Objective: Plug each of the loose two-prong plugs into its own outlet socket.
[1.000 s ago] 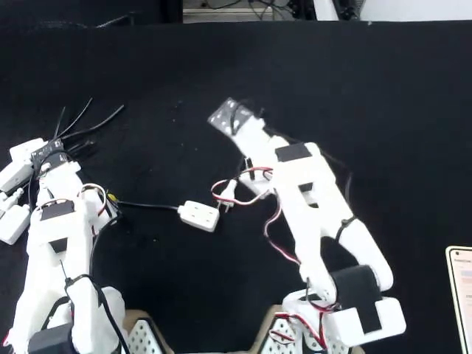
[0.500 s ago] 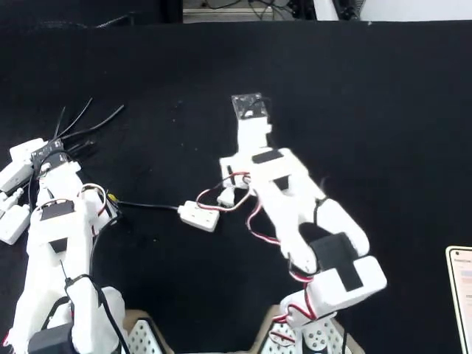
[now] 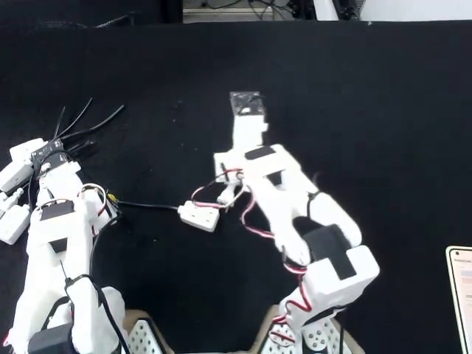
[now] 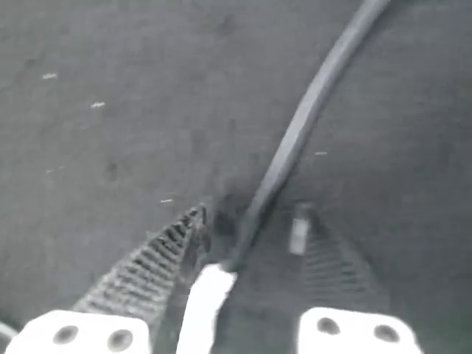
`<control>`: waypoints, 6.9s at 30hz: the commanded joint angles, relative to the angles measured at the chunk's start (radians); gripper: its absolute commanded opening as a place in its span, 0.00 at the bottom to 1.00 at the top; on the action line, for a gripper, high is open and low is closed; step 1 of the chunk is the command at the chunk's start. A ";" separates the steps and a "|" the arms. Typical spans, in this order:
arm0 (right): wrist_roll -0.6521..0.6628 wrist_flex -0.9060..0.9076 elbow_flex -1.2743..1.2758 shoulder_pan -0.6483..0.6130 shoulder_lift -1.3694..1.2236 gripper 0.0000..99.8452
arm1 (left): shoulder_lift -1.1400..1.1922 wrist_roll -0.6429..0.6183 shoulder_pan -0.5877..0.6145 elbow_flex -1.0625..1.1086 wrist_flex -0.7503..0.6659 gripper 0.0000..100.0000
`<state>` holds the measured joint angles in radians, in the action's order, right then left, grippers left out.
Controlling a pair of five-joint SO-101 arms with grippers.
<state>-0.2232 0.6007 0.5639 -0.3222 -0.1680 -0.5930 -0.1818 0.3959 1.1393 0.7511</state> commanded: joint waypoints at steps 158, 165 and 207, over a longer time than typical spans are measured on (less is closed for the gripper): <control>1.203 0.178 0.360 0.130 0.340 0.03 | -0.025 -0.009 0.044 -0.018 -0.009 0.20; 1.148 0.485 0.266 0.141 0.630 0.01 | -0.025 -0.009 0.044 -0.016 -0.009 0.20; 0.462 -0.465 0.633 -0.428 0.765 0.01 | -1.231 0.083 -0.248 0.225 0.264 0.20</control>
<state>0.2432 0.1926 1.2405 -0.7196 0.6467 -1.7361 -0.0882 0.1887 1.3525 1.0242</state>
